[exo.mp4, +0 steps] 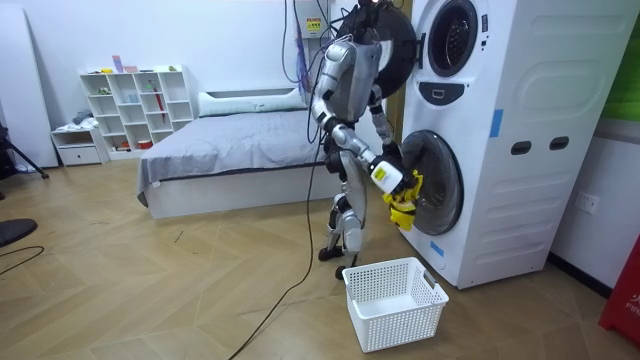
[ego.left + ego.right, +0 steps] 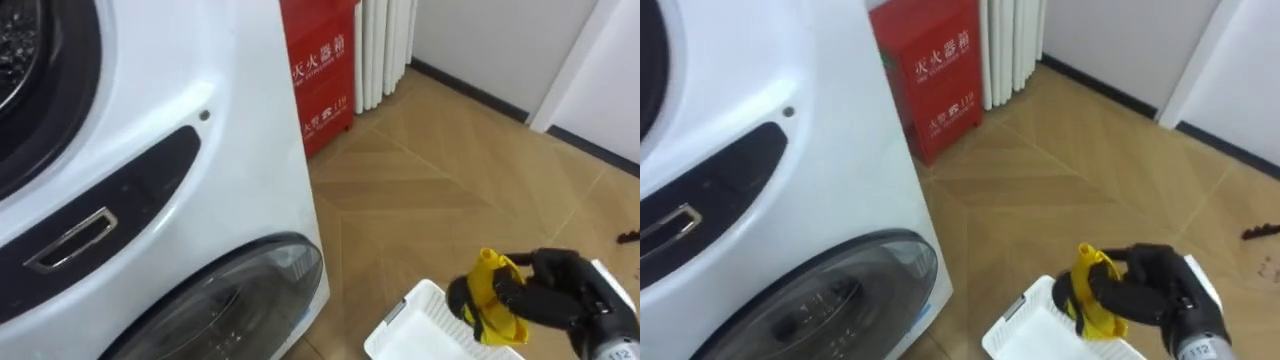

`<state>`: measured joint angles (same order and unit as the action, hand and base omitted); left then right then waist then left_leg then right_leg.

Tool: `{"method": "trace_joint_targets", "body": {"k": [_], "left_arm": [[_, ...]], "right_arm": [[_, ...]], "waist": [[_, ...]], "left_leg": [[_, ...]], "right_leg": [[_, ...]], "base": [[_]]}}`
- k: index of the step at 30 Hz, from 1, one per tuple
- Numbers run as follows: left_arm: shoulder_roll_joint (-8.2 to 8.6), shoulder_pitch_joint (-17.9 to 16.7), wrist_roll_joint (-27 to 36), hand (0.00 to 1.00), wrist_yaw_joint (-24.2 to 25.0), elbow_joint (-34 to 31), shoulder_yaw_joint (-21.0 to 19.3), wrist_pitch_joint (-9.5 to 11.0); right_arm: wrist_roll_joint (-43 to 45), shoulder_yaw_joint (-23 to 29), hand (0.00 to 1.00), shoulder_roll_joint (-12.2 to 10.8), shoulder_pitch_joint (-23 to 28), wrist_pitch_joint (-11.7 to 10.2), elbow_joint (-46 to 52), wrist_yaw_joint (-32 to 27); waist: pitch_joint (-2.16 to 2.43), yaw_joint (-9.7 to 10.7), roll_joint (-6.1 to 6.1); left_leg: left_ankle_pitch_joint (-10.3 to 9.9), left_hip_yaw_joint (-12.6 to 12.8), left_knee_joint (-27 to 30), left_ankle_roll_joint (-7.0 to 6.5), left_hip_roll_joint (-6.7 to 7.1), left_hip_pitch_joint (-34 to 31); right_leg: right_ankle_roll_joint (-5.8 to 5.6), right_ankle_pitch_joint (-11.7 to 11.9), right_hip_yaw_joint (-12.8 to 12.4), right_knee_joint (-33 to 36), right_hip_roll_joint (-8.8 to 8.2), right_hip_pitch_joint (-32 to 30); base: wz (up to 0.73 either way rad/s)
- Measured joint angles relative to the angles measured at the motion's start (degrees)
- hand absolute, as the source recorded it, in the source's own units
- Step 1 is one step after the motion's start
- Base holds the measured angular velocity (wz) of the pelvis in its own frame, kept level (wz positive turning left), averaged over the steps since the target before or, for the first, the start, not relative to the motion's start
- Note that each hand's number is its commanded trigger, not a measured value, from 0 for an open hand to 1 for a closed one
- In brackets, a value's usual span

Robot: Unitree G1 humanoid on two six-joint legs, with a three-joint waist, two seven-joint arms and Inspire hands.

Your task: Pick clothes from washing machine

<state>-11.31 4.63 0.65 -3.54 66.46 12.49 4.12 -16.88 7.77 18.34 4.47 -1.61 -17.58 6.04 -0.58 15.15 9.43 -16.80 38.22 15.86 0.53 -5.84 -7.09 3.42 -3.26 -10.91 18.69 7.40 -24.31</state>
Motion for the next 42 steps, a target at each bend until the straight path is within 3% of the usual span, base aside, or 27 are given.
{"method": "trace_joint_targets", "body": {"k": [4,9,10,11,12,18,25,36,42], "left_arm": [[0.67,1.7,0.8,0.00,-0.3,-0.1,0.1,0.1],[2.79,4.0,2.5,0.00,-2.4,-0.1,1.4,0.2],[3.30,4.6,2.9,0.00,-2.5,-0.1,1.4,0.2],[3.45,4.8,3.3,0.00,-2.5,-0.2,1.4,0.2],[3.48,5.0,3.9,0.00,-2.5,-0.2,1.4,0.2],[3.50,4.5,4.3,0.00,-3.2,-0.1,1.4,0.3],[3.29,2.7,6.6,0.00,-5.1,0.0,1.2,1.3],[3.12,1.7,6.7,0.00,-5.2,-0.1,1.3,1.3],[1.94,-0.1,6.7,0.00,-5.2,-2.1,0.6,2.0]], "right_arm": [[-0.3,-0.4,1.00,-2.4,-0.4,0.0,-2.4,-1.7],[-0.4,-2.0,1.00,-2.7,-3.3,-0.5,-5.3,-4.6],[-0.4,-2.2,0.66,-2.7,-3.6,-0.5,-5.3,-4.8],[-0.4,-2.2,0.26,-2.7,-3.8,-0.5,-5.4,-4.9],[-0.4,-2.5,0.00,-2.7,-4.2,-0.5,-5.5,-5.4],[-0.4,-3.2,0.00,-3.6,-5.2,-1.0,-7.0,-8.0],[-2.5,-4.1,0.00,-5.1,-5.4,-2.5,-9.2,-8.0],[-3.1,-4.1,0.00,-5.7,-5.2,-2.5,-10.2,-8.6],[-3.3,-4.1,0.00,-6.0,-4.4,-2.6,-10.1,-8.1]], "waist": [[-0.01,0.3,0.51],[-0.40,0.3,1.25],[-0.56,0.3,1.55],[-0.62,0.3,1.66],[-0.63,0.2,1.74],[-0.69,0.2,1.63],[-0.72,0.3,0.28],[-0.51,0.4,-0.54],[-0.53,0.4,-1.49]], "left_leg": [[0.1,0.4,0.0,-0.21,0.68,-1.6],[0.4,0.5,-0.5,-0.65,1.29,-2.4],[0.4,0.5,-0.5,-0.70,1.37,-2.5],[0.4,0.5,-0.5,-0.70,1.41,-2.5],[0.4,0.5,-0.5,-0.70,1.49,-2.7],[0.4,-0.9,-0.5,-0.71,1.59,-3.2],[0.4,-2.5,-0.5,-0.72,1.68,-3.3],[0.4,-2.6,-0.3,-0.71,1.57,-2.2],[0.4,-4.7,-0.3,-0.71,1.32,-0.2]], "right_leg": [[-0.16,-0.2,-0.6,1.9,-0.15,-2.8],[-0.47,-0.1,-0.9,2.1,-0.45,-3.9],[-0.56,-0.1,-1.0,2.1,-0.48,-4.0],[-0.60,-0.1,-1.1,2.1,-0.48,-4.0],[-0.65,-0.1,-1.4,2.3,-0.43,-4.3],[-0.66,-0.1,-2.3,2.3,0.02,-5.0],[-0.81,-0.2,-4.3,2.0,0.90,-4.8],[-0.76,-0.3,-3.8,1.8,0.81,-3.5],[-0.60,-0.5,-3.0,1.0,0.80,-0.8]], "base": [[-0.09],[-0.01],[0.00],[-0.04],[-0.08],[-0.08],[-0.09],[-0.04],[0.08]]}}
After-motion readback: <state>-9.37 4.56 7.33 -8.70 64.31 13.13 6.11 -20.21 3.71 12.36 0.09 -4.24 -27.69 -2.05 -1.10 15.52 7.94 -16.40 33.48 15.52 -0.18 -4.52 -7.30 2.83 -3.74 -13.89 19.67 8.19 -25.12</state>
